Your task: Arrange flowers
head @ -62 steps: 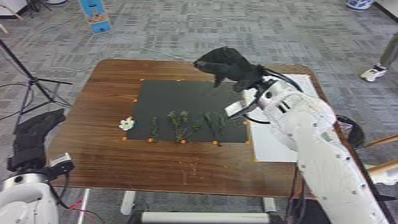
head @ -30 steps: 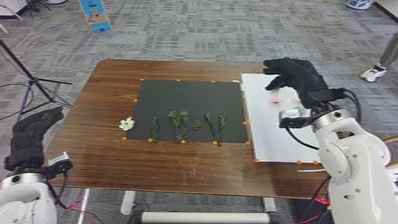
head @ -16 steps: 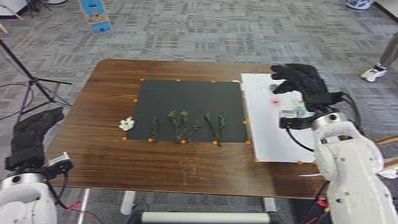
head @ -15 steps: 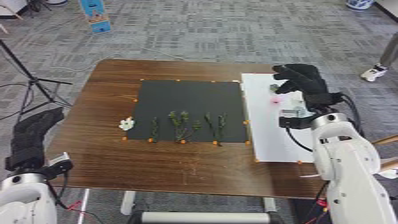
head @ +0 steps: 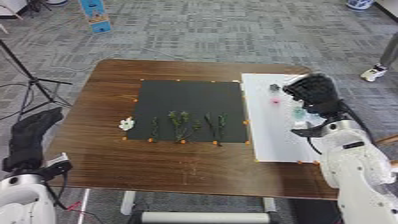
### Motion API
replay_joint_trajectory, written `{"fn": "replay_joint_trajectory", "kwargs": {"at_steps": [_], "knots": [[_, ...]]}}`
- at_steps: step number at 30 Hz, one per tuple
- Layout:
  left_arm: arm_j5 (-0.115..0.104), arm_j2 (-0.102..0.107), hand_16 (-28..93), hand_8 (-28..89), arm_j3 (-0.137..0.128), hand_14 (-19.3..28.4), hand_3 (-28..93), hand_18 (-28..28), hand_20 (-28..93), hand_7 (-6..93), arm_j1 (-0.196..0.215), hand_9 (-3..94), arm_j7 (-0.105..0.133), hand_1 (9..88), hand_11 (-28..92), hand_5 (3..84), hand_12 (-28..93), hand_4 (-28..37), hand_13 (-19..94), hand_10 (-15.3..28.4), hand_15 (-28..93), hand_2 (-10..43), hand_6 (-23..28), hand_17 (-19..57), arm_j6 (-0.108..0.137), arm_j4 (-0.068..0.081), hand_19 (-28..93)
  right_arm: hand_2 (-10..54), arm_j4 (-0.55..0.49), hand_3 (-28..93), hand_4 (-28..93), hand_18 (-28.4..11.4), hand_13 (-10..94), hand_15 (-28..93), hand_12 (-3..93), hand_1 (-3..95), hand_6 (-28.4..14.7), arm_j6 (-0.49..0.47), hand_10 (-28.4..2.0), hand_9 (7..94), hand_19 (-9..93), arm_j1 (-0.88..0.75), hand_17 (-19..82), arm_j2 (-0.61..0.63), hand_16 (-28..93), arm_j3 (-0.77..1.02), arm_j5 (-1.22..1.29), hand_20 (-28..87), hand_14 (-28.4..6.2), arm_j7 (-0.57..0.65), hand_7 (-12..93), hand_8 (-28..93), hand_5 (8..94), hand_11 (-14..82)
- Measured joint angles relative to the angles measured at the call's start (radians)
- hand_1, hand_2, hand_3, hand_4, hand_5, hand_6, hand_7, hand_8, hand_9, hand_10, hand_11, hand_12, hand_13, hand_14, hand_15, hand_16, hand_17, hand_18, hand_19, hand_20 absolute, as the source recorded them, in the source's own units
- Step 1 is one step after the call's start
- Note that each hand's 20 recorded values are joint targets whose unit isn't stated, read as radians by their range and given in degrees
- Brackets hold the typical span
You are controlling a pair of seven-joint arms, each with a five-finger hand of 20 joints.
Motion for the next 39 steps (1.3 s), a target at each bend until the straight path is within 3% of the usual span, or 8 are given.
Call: {"fn": "replay_joint_trajectory", "kwargs": {"at_steps": [5,14,30,32,35,39], "knots": [[0.003,-0.001,-3,-10,-0.002,11.1,72,5.7,19,18.8,0.001,50.3,-0.005,33.9,20,52.0,10,-26.8,38,12.5,12,19.9,2.7,13.1,0.000,-0.002,5,-6.4,0.008,60,-13,-26.3,71,69,27.5,28.5,-2.4,-0.011,-13.9,79.9,87,-0.006,36,0.083,38,-0.004,-0.110,64,-14.4,0.063,26,-6,70.7,33.1],[0.006,-0.003,-3,-10,-0.007,11.2,72,5.8,19,18.8,0.012,50.3,-0.010,33.9,20,52.0,10,-26.7,38,12.5,12,19.8,2.8,13.0,0.000,-0.010,5,-9.4,0.088,62,-15,-26.6,72,69,28.4,26.8,-2.1,-0.018,-13.5,80.0,88,0.021,36,0.167,39,-0.022,-0.208,64,-14.1,0.072,28,-6,70.8,34.9],[0.017,-0.002,-3,-10,-0.006,11.2,72,5.8,19,18.9,0.006,50.3,-0.016,33.8,20,51.8,10,-26.6,38,12.5,12,19.7,2.7,12.9,-0.003,-0.009,5,-9.5,0.174,62,-16,-26.6,71,68,28.1,25.7,-2.2,-0.024,-13.8,79.4,88,0.096,36,0.204,39,-0.093,-0.293,64,-14.3,0.085,27,-7,70.4,34.0],[0.018,-0.002,-3,-10,-0.007,11.1,72,5.9,19,18.8,0.005,50.3,-0.017,33.8,20,51.8,10,-26.6,38,12.5,12,19.7,2.7,12.9,-0.004,-0.010,5,-6.7,0.175,61,-16,-26.4,71,65,27.9,24.7,-2.5,-0.024,-14.2,79.1,85,0.095,34,0.205,38,-0.091,-0.296,63,-14.6,0.085,26,-7,69.8,32.4],[0.018,-0.001,-3,-10,-0.008,11.2,72,5.9,18,18.8,0.005,50.4,-0.017,33.8,20,51.8,10,-26.8,38,12.5,12,19.6,2.7,12.9,-0.005,-0.010,5,3.9,0.163,58,-15,-25.6,68,57,25.5,22.4,-3.0,-0.015,-16.1,75.6,78,0.084,31,0.207,35,-0.082,-0.288,61,-16.3,0.085,25,-6,68.0,25.3],[0.019,-0.001,-3,-10,-0.018,11.2,71,5.9,18,18.8,0.010,50.3,-0.020,33.8,20,52.0,10,-26.8,38,12.4,12,19.7,2.7,12.9,-0.005,-0.013,5,7.5,0.095,58,-14,-24.5,63,49,23.0,21.2,-3.0,0.053,-16.7,70.8,70,0.053,27,0.220,33,-0.083,-0.130,58,-17.3,0.078,22,-7,64.4,18.9]]}}
